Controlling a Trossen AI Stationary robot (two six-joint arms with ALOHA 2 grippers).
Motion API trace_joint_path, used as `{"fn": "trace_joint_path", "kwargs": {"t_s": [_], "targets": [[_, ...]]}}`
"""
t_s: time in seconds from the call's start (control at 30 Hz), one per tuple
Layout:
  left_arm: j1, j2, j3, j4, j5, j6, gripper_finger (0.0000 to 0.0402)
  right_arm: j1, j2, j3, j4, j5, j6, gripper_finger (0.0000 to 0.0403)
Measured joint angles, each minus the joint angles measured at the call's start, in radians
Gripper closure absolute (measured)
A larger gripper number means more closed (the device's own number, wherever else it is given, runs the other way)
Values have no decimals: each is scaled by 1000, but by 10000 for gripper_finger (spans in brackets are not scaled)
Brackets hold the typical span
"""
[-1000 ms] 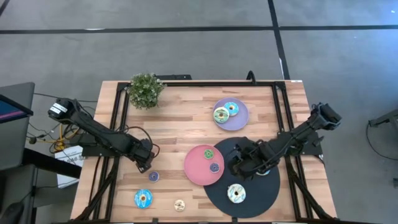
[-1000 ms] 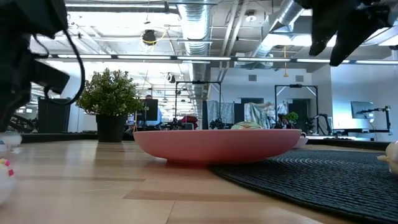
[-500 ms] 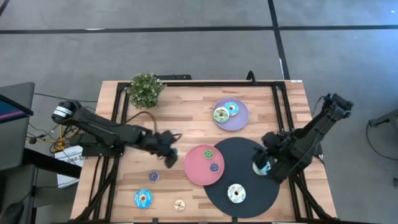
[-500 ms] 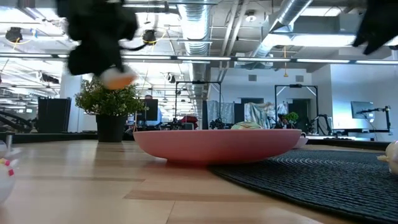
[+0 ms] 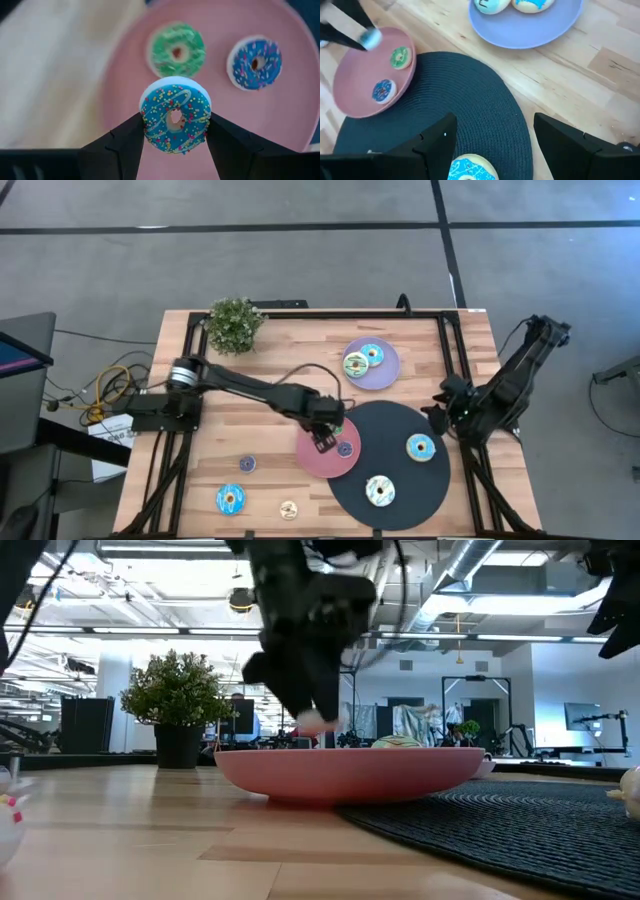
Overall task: Pick & Place donuts
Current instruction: Put the small blue donut on the purple plate
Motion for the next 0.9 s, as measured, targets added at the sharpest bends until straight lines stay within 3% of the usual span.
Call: {"fn": "trace_joint_path", "kwargs": {"t_s": [0.13, 0.63, 0.9], "targets": [[-1, 79, 71, -32, 61, -14, 208, 0, -18, 0, 0, 0, -28, 148], [0, 87, 83, -127, 28, -88, 207, -1, -17, 0, -1, 0, -57, 148], [0, 86, 82, -151, 28, -92, 169, -1, -16, 0, 2, -1, -57, 148]]}}
